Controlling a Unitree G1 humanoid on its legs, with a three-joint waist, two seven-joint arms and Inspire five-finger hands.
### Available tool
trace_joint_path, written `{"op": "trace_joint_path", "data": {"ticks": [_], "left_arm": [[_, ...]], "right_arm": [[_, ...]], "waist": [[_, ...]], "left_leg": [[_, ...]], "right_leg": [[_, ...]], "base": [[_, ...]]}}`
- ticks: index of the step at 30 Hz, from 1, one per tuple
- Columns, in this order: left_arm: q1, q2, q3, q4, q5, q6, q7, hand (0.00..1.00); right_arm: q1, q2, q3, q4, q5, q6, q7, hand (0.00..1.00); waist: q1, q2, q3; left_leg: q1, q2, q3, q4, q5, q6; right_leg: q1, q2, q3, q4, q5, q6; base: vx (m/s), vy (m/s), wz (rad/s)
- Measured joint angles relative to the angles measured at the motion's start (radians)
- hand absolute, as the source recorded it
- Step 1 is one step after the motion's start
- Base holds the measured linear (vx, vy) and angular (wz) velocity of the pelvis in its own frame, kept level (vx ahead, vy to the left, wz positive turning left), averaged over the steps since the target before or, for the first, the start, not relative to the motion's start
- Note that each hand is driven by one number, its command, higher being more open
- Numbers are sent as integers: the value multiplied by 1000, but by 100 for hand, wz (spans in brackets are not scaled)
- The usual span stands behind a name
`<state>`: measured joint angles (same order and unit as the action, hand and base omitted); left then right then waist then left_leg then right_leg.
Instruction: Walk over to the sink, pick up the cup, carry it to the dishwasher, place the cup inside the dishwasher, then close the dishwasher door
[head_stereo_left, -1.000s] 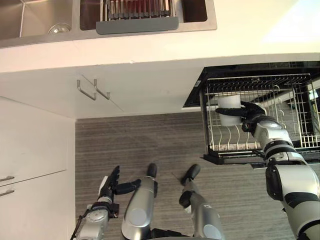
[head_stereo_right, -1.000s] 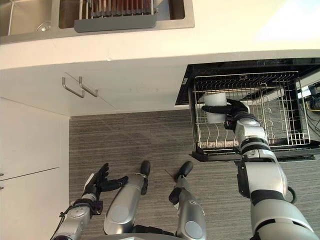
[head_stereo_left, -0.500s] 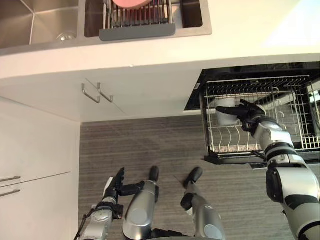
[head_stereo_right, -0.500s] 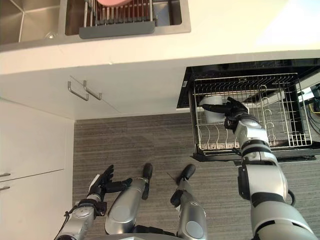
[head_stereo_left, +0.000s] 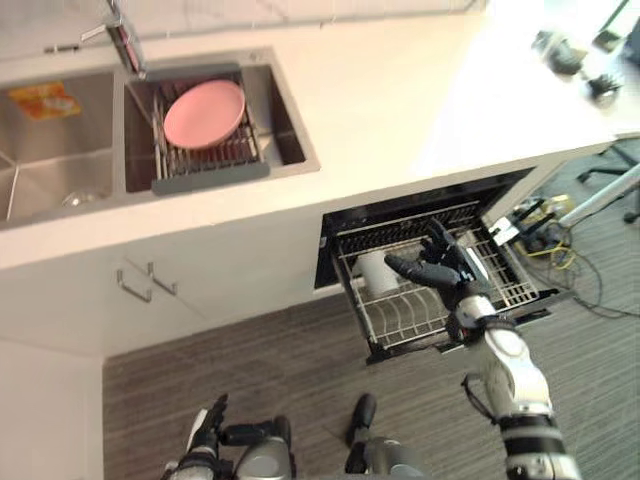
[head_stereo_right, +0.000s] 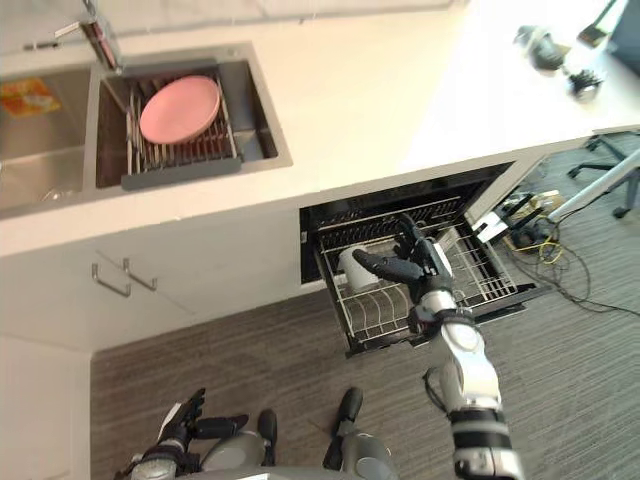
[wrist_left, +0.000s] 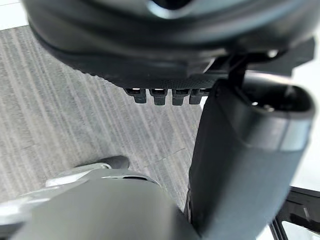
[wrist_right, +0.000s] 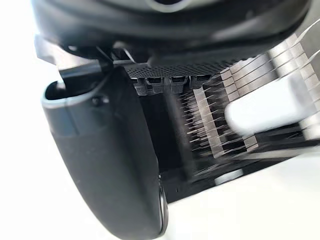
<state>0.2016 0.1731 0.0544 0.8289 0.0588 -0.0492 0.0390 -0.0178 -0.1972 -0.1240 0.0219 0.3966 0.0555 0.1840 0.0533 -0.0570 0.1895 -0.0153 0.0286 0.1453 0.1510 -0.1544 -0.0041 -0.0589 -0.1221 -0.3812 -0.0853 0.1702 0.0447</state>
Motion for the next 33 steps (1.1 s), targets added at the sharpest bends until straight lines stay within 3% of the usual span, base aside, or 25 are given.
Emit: {"op": "trace_joint_path", "data": {"ticks": [2,4,5,6,8,10,11,12,13,14,15,17,19,20,22,27,33], "left_arm": [[7,-12,19,9,18,-20,-4,100],[11,-15,18,14,34,-30,-29,100],[12,-21,20,19,58,-43,-51,100],[13,-29,24,32,63,-56,-69,100],[37,-46,37,38,62,-57,-83,100],[49,-57,32,30,67,-58,-87,100],[49,-54,12,20,86,-44,-89,100],[57,-44,-18,-22,92,-3,-105,100],[60,-33,-41,-46,92,19,-118,100],[58,-11,-88,-76,86,62,-137,100],[51,-1,-112,-98,64,110,-161,100],[35,8,-113,-116,35,166,-200,100],[20,10,-113,-116,15,204,-227,100],[19,18,-113,-120,3,215,-242,100],[27,-9,-123,-126,-30,225,-243,100],[-8,-71,-124,-131,-72,213,-221,100],[-2,-58,-121,-125,-96,215,-189,100]], "right_arm": [[42,9,-34,-39,0,-35,55,100],[72,7,-99,-83,1,-41,102,100],[82,0,-161,-115,4,-42,109,100],[78,-16,-220,-129,7,-43,105,100],[72,-30,-266,-139,15,-46,93,100],[73,-22,-259,-174,50,-54,81,100],[84,-1,-247,-220,80,-54,77,100],[109,15,-238,-278,116,-54,63,100],[122,20,-238,-303,132,-54,58,100],[154,31,-246,-347,151,-55,43,100],[193,38,-270,-393,173,-57,28,100],[222,40,-324,-428,198,-63,15,100],[224,40,-371,-430,203,-80,9,100],[223,37,-385,-430,210,-89,10,100],[220,25,-392,-414,222,-95,12,100],[214,21,-359,-452,238,-104,10,100],[197,23,-299,-488,228,-116,2,100]], "waist": [[-1,19,-10],[-19,34,-31],[-46,45,-39],[-52,59,-47],[-45,67,-60],[-48,76,-65],[-51,77,-64],[-58,76,-63],[-69,73,-62],[-102,79,-63],[-134,77,-68],[-156,65,-69],[-156,54,-71],[-161,51,-65],[-157,89,-66],[-147,104,-77],[-131,107,-79]], "left_leg": [[-6,20,7,73,-54,10],[0,69,121,99,-76,5],[9,110,223,112,-68,-1],[10,107,229,109,-47,-31],[33,76,216,86,-45,-24],[64,52,208,50,-42,-9],[95,33,200,19,-38,-1],[122,14,184,-6,-32,8],[136,4,166,-13,-30,14],[153,0,114,-20,-30,21],[157,2,56,-26,-27,23],[159,-2,-1,-30,-24,21],[161,-3,-23,-31,-26,14],[160,-8,-29,-20,-38,-5],[167,37,-8,-22,-52,-23],[201,85,30,-56,-52,-43],[200,72,50,-58,-49,-44]], "right_leg": [[32,8,-7,0,-11,-4],[58,-2,-51,1,-12,-2],[78,-21,-104,1,-10,14],[93,-37,-139,1,-10,29],[109,-68,-156,14,-18,55],[83,-117,-160,140,-81,75],[36,-171,-158,304,-144,53],[-35,-229,-121,502,-185,-16],[-68,-248,-72,588,-190,-33],[-102,-229,59,665,-238,-6],[-102,-161,163,642,-285,18],[-113,-87,229,564,-305,14],[-146,-34,239,482,-296,9],[-144,-13,252,430,-228,2],[-116,23,226,406,-233,-3],[-24,68,182,283,-201,-15],[18,77,204,163,-130,-2]], "base": [[4,41,7],[40,40,59],[91,52,114],[98,110,106],[89,197,48],[68,194,23],[86,168,18],[92,154,27],[121,93,70],[157,-2,122],[172,-47,133],[188,-130,105],[198,-189,60],[177,-167,34],[189,-139,16],[89,-70,18],[9,53,-9]]}}
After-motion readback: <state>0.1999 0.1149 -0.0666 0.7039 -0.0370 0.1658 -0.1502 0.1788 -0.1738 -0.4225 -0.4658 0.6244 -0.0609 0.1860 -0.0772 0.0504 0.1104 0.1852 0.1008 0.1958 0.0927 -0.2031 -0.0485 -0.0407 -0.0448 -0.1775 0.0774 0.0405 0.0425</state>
